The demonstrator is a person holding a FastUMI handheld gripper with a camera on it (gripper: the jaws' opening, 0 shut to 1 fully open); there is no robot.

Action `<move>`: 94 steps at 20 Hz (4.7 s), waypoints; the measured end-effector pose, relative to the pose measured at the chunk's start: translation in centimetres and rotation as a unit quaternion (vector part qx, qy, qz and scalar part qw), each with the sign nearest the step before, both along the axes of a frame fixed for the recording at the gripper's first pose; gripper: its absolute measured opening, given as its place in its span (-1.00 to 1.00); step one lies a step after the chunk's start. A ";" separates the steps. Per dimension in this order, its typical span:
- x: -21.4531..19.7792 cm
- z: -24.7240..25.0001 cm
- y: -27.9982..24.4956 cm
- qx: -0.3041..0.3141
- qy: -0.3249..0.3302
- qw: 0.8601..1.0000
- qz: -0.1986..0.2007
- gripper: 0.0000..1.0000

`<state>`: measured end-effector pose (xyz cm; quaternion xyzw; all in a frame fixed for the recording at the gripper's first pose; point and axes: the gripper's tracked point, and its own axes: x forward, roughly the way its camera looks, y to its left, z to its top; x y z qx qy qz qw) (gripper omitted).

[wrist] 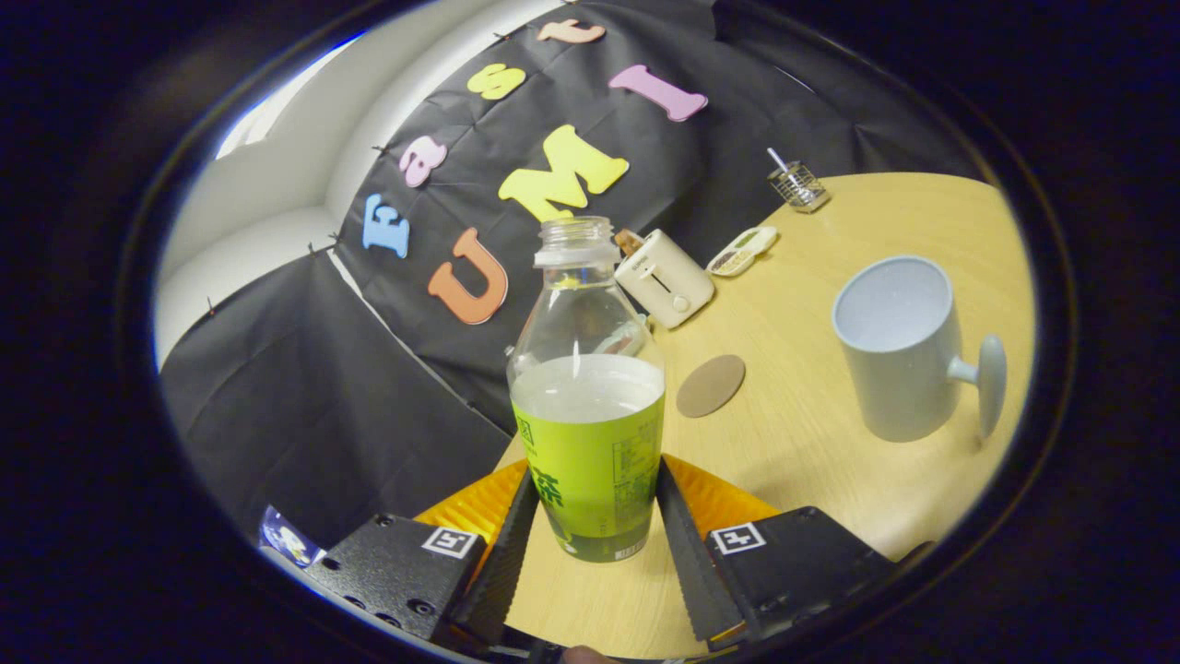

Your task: Take the bottle from table, then pour the juice into the cup, finally place the bottle on the coaster

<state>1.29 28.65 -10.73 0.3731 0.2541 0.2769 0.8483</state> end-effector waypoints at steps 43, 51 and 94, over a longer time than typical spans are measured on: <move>1.7 2.4 -3.0 0.333 0.190 0.923 -0.023 0.53; 1.8 3.0 -3.0 0.358 0.201 0.911 -0.026 0.53; 2.7 9.9 -3.7 0.491 0.212 0.844 -0.038 0.53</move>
